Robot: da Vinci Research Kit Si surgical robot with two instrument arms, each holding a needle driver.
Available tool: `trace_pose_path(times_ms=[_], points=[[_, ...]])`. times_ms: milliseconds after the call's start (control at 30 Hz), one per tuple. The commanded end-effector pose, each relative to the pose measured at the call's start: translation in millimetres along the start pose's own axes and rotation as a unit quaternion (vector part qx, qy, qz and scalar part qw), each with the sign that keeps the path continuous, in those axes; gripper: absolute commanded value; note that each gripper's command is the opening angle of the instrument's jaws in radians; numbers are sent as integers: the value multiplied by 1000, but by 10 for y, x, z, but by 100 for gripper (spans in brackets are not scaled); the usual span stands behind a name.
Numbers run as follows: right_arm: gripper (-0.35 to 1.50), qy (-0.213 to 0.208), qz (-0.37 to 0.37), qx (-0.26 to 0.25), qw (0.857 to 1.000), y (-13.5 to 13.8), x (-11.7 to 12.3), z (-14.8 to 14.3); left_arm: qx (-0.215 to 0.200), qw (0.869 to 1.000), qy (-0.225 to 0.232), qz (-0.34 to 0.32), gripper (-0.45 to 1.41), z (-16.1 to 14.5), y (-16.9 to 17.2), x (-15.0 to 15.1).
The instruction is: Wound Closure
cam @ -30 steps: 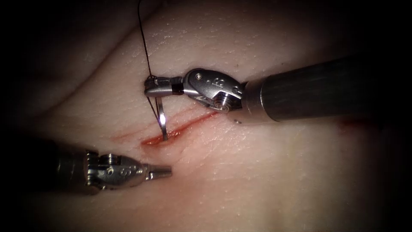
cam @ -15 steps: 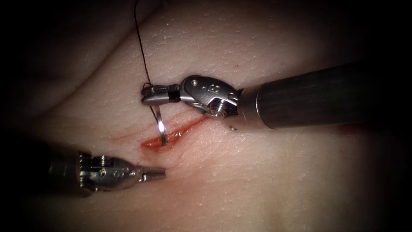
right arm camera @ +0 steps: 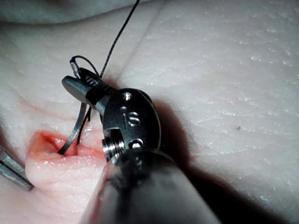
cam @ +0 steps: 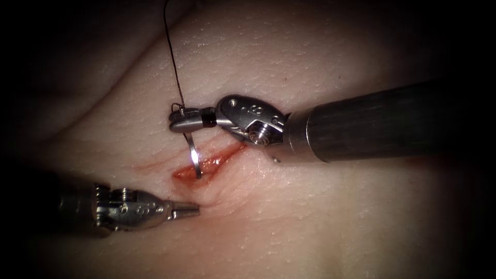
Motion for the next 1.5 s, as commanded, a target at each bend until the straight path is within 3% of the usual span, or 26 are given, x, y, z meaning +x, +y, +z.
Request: trace_pose_path(times_ms=[33,1000,1500], points=[[-35,1,11,1,1000,1,-5,8,-1,1000,0,-1,-18,8,6,-2],[-35,-14,131,28,991,-32,-16,12,-1,1000,0,-4,-18,8,5,-2],[-35,-16,145,26,989,-43,-19,7,-1,1000,0,-4,-18,8,6,-2]])
